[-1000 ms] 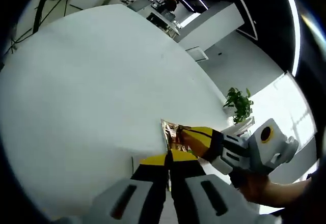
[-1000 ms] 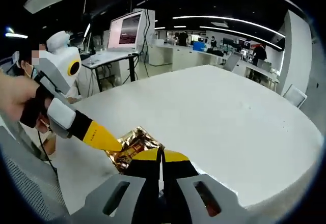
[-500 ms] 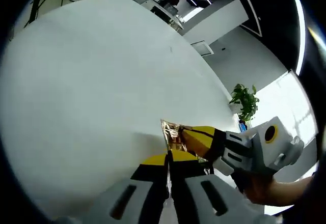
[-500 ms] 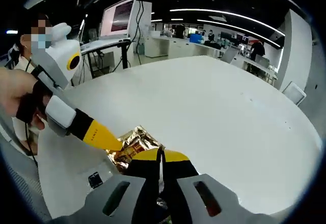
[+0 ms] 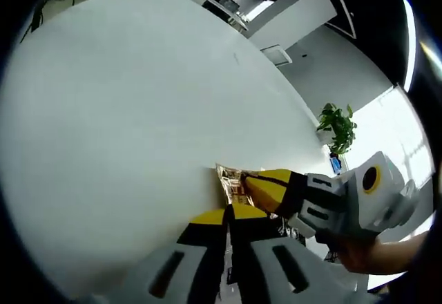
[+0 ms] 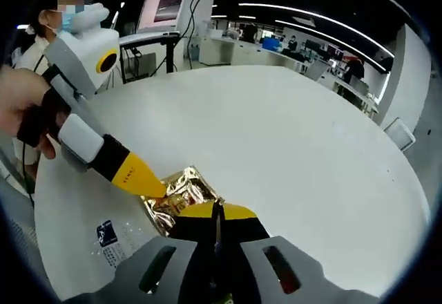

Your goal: Arrange the skincare products in the storage area until every visible bottle or jar stands upright without overlapping.

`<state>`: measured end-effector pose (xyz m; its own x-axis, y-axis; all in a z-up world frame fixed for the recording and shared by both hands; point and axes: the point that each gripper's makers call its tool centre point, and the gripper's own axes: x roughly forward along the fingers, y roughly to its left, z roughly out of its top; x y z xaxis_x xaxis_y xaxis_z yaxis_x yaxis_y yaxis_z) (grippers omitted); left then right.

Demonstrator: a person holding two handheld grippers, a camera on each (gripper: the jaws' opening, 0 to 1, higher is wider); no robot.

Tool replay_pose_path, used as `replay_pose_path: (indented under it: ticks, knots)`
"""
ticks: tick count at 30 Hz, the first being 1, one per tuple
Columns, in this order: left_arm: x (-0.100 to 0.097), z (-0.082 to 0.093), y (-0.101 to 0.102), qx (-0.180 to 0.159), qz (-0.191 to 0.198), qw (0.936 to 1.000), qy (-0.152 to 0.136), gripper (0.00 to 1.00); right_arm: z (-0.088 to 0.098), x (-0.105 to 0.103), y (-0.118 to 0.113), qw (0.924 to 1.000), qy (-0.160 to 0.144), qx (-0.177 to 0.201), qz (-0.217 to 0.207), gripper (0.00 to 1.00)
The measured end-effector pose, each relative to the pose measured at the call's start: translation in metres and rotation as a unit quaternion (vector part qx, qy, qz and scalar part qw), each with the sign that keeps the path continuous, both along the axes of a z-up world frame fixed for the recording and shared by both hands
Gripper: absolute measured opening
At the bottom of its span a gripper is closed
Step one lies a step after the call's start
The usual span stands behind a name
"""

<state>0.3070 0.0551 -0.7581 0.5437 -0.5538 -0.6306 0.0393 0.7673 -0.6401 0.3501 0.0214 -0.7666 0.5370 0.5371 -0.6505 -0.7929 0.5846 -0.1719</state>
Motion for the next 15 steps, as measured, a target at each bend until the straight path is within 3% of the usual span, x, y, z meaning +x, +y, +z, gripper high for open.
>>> replay_pose_path:
  ticks: [5,8,10,11,15]
  knots:
    - [0.004,-0.005,0.005,0.016,-0.013,0.9997,-0.010,0.00,0.001,0.001,0.001,1.0000,-0.006,-0.004,0.002,0.01]
    - [0.006,-0.005,0.007,0.044,-0.036,0.9980,-0.029,0.01,0.001,0.001,0.002,0.9999,-0.012,-0.008,0.005,0.01]
    - [0.004,-0.004,0.008,0.085,-0.062,0.9935,-0.043,0.03,0.001,0.002,0.003,0.9999,-0.014,-0.009,0.005,0.01]
    - [0.006,-0.008,0.017,0.119,-0.077,0.9883,-0.057,0.04,0.001,0.002,0.003,0.9998,-0.014,-0.009,0.005,0.01]
    - [0.005,-0.001,0.020,0.143,-0.093,0.9825,-0.075,0.11,0.000,0.003,0.003,0.9999,-0.013,-0.008,0.007,0.01]
